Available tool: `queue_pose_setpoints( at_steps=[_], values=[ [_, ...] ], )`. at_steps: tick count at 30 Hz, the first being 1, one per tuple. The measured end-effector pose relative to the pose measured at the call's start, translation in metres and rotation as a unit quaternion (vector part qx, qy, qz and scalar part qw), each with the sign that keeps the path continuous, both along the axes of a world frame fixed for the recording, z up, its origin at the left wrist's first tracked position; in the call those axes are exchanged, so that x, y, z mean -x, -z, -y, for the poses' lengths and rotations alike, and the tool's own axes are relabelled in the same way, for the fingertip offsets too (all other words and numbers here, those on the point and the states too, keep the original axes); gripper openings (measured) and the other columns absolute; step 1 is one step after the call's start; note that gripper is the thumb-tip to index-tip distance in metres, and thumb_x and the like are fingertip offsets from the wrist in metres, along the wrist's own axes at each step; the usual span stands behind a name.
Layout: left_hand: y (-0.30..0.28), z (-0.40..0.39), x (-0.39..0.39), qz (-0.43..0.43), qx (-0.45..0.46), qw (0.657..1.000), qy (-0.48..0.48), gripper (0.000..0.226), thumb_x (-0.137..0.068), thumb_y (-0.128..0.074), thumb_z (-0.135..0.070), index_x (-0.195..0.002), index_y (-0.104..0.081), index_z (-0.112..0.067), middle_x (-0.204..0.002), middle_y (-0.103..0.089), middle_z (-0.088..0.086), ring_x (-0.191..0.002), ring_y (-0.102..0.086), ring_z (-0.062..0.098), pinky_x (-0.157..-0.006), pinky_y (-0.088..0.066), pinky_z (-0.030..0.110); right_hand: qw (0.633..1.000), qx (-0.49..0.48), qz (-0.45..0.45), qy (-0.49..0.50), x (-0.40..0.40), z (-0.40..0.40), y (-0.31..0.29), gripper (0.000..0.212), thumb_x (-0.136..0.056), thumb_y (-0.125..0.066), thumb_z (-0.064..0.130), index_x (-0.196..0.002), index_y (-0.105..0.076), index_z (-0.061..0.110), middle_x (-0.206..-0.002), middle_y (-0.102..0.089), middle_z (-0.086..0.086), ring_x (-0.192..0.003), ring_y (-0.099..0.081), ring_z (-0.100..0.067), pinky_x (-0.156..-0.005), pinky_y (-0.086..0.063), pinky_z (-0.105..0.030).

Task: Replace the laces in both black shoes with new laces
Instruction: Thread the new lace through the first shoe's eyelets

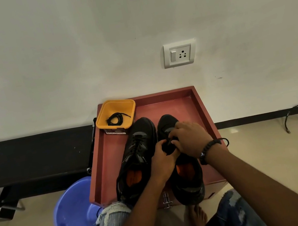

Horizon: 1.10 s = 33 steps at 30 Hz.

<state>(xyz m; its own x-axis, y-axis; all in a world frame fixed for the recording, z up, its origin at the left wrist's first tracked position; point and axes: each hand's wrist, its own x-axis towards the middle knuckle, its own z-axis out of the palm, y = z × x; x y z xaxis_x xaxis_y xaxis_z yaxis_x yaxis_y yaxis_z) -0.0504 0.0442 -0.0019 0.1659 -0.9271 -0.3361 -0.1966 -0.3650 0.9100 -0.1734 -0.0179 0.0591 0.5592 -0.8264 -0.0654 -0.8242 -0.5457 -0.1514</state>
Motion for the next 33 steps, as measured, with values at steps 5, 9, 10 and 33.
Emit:
queue_pose_setpoints(
  at_steps=[5,9,10,33],
  values=[
    [0.000,-0.002,0.004,-0.003,0.006,1.000,-0.008,0.068,-0.087,-0.072,-0.043,-0.143,-0.039,-0.022,-0.130,-0.059,-0.004,-0.103,-0.056,0.004,-0.070,-0.042,0.009,0.995,0.025,-0.071,0.059,-0.006,0.008,0.004,0.037,-0.098,-0.050,0.046,-0.119,-0.063,0.019,-0.125,-0.053,-0.001,-0.116,-0.049,-0.019,-0.102,-0.041,-0.037],
    [0.001,-0.003,0.008,-0.014,0.015,1.000,-0.020,0.061,-0.087,-0.073,-0.038,-0.138,-0.044,-0.022,-0.116,-0.059,-0.010,-0.103,-0.059,0.005,-0.073,-0.046,0.011,0.994,0.003,-0.074,0.086,-0.013,0.010,0.001,0.028,-0.096,-0.056,0.039,-0.113,-0.066,0.019,-0.127,-0.050,-0.004,-0.117,-0.048,-0.023,-0.101,-0.041,-0.038],
    [0.001,-0.003,0.008,-0.013,0.015,1.000,-0.020,0.057,-0.088,-0.073,-0.038,-0.135,-0.045,-0.023,-0.114,-0.060,-0.010,-0.102,-0.060,0.006,-0.075,-0.047,0.013,0.994,-0.005,-0.077,0.082,-0.015,0.012,0.001,0.026,-0.095,-0.056,0.038,-0.111,-0.067,0.020,-0.126,-0.049,-0.004,-0.116,-0.047,-0.023,-0.100,-0.041,-0.039],
    [-0.004,-0.001,0.016,0.029,0.013,0.999,-0.030,0.034,-0.086,-0.071,-0.039,-0.111,-0.048,-0.038,-0.108,-0.061,-0.013,-0.099,-0.061,0.006,-0.087,-0.053,0.030,0.824,-0.312,0.449,0.150,0.023,0.012,-0.024,0.025,-0.100,-0.055,0.026,-0.088,-0.069,0.010,-0.099,-0.068,-0.004,-0.096,-0.065,-0.015,-0.086,-0.050,-0.031]
  ],
)
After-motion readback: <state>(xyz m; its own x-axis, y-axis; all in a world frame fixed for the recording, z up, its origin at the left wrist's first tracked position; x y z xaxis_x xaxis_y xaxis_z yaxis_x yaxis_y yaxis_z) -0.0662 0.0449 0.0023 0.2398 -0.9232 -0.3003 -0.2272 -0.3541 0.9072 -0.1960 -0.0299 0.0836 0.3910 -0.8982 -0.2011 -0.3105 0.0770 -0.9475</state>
